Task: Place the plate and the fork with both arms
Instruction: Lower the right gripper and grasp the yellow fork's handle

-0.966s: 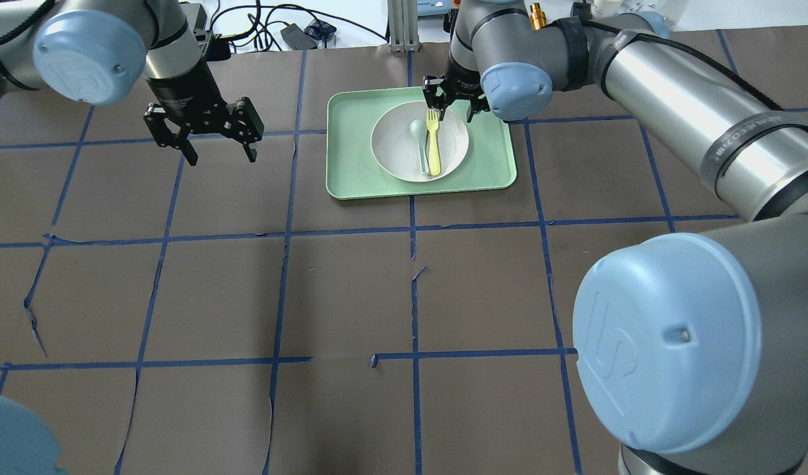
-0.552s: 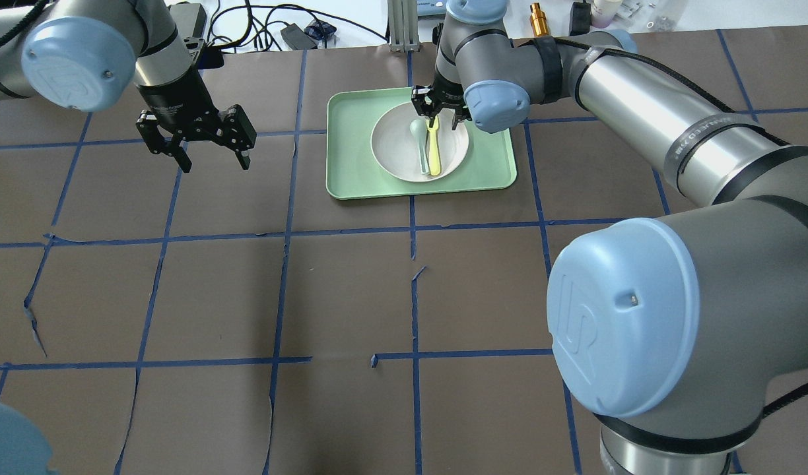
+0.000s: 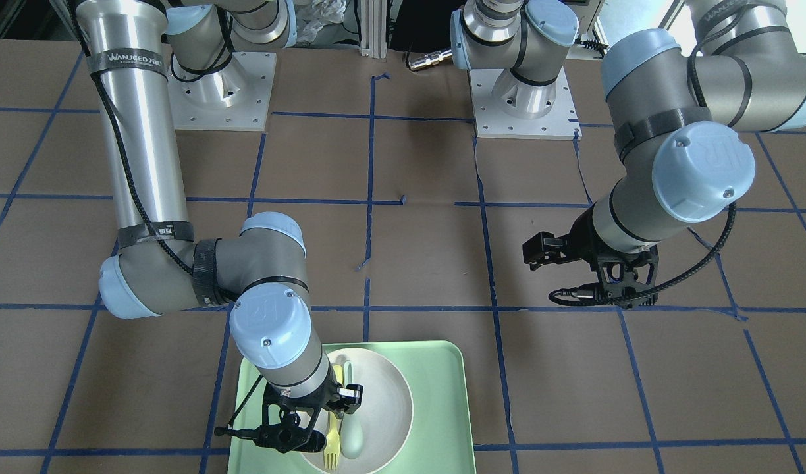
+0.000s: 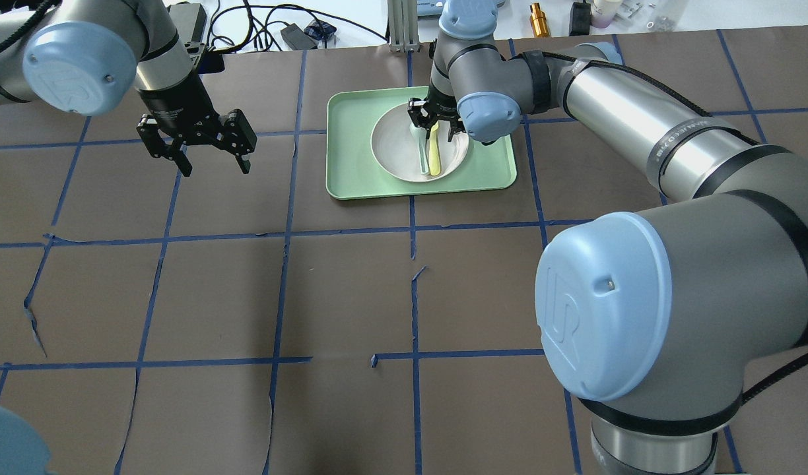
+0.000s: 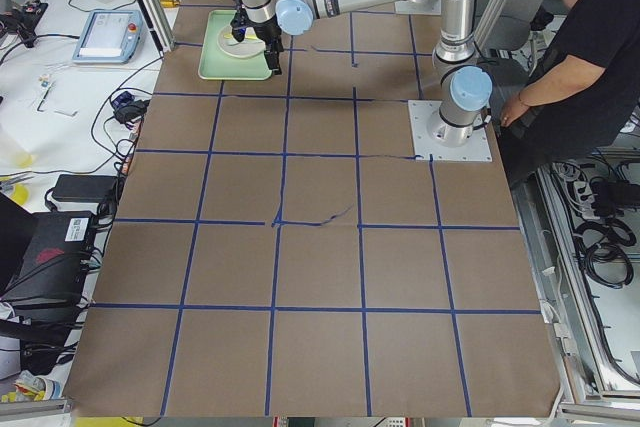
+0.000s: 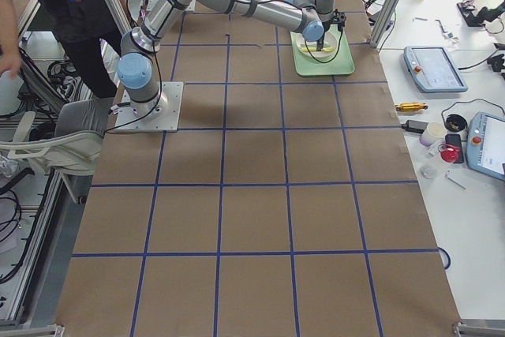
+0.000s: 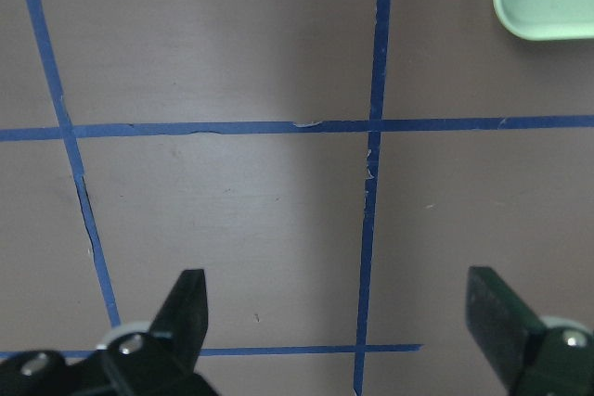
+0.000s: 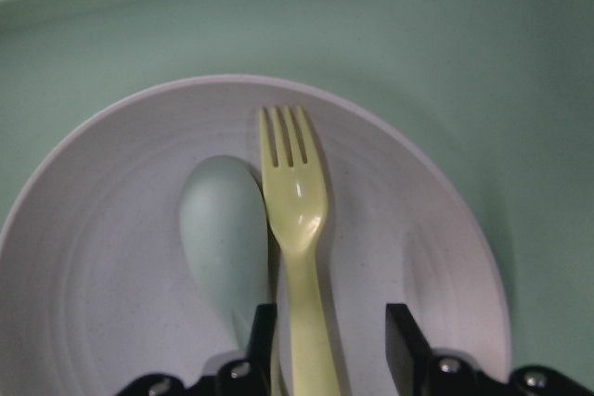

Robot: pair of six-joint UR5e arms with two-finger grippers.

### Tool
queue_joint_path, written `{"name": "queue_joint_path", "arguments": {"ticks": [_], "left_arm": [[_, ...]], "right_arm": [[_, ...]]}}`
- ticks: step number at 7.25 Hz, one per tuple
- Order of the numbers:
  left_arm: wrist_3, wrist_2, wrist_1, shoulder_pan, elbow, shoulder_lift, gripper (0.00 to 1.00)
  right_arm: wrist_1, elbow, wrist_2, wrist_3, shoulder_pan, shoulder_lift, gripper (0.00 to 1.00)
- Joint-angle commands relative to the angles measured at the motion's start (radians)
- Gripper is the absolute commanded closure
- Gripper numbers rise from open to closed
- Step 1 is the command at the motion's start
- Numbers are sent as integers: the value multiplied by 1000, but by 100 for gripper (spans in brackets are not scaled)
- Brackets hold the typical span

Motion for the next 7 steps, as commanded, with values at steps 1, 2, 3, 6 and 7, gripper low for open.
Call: {"name": "queue_joint_path", "arguments": {"ticks": [1, 2, 3, 6, 7], "left_arm": [[0, 0, -2, 0, -1, 0, 0], [0, 0, 0, 0, -13, 1, 0], [0, 0, 3, 0, -33, 5, 0], [3, 2, 9, 0, -38, 8, 0], [3, 2, 9, 0, -38, 8, 0]], "right_arm": [[0, 1, 0, 3, 6, 14, 50], [0, 1, 0, 3, 9, 21, 50], [0, 1, 0, 1, 9, 24, 50], [0, 4, -2, -2, 9, 27, 60], [1, 2, 0, 1, 9, 25, 98]]}}
